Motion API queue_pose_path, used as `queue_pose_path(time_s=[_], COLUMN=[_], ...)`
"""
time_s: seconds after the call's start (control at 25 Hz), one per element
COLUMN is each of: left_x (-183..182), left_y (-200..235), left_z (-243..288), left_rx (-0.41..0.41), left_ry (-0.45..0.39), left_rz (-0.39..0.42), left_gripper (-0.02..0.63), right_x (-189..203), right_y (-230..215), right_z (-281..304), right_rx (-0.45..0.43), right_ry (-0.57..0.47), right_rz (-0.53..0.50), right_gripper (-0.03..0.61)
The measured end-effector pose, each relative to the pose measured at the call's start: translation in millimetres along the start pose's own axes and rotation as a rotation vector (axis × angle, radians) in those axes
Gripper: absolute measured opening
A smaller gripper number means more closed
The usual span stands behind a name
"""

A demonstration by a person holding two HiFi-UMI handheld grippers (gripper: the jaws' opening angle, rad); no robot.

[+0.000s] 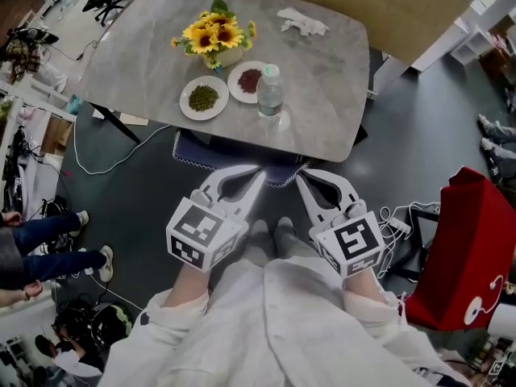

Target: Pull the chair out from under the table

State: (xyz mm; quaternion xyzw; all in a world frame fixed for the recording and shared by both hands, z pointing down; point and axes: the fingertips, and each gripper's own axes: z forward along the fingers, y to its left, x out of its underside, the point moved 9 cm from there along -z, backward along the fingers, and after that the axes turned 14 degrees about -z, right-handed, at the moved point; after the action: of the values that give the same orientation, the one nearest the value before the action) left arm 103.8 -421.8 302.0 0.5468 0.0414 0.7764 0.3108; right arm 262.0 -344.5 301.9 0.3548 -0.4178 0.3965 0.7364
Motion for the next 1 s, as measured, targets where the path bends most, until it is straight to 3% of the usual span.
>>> queue_pose_path(time_s=[0.12,0.52,0.8,0.84,0.88,0.92,1.0], left_x=[0.9,12.6,19.9,21.3,23.3,25.9,33.3], left_y=[6.2,20.5,30.1,30.5,30.9,31.1,32.7], left_z=[1.4,7.4,10.1,11.4,13.0,14.7,18.2], left_rx=[-0.035,-0.068,-0.042,-0.040,-0.039,-0.039,-0.045], left_ry=[0.035,0.190,0.267,0.283,0.302,0.322,0.359], left_rz=[0.045,0.322,0.385,0.401,0.423,0.447,0.499], left_gripper=[0.015,0.018,0.022,0.036,0.091,0.140,0.147], right_x=[5.9,31.7,50.9,54.5,58.1,61.7,68.6], right_y=[-3.4,-7.4,-0.1,2.3,4.6,6.7,9.0], right_z=[5.4,19.7,36.4,40.1,43.8,47.0,51.7], right_rx=[-0.026,-0.166,-0.286,-0.310,-0.334,-0.353,-0.365], right_ry=[0.012,0.073,0.096,0.098,0.101,0.104,0.116], right_rz=[-0.008,-0.118,-0.191,-0.195,-0.202,-0.217,-0.266], right_gripper=[0.003,0.005,0.012,0.043,0.115,0.135,0.135])
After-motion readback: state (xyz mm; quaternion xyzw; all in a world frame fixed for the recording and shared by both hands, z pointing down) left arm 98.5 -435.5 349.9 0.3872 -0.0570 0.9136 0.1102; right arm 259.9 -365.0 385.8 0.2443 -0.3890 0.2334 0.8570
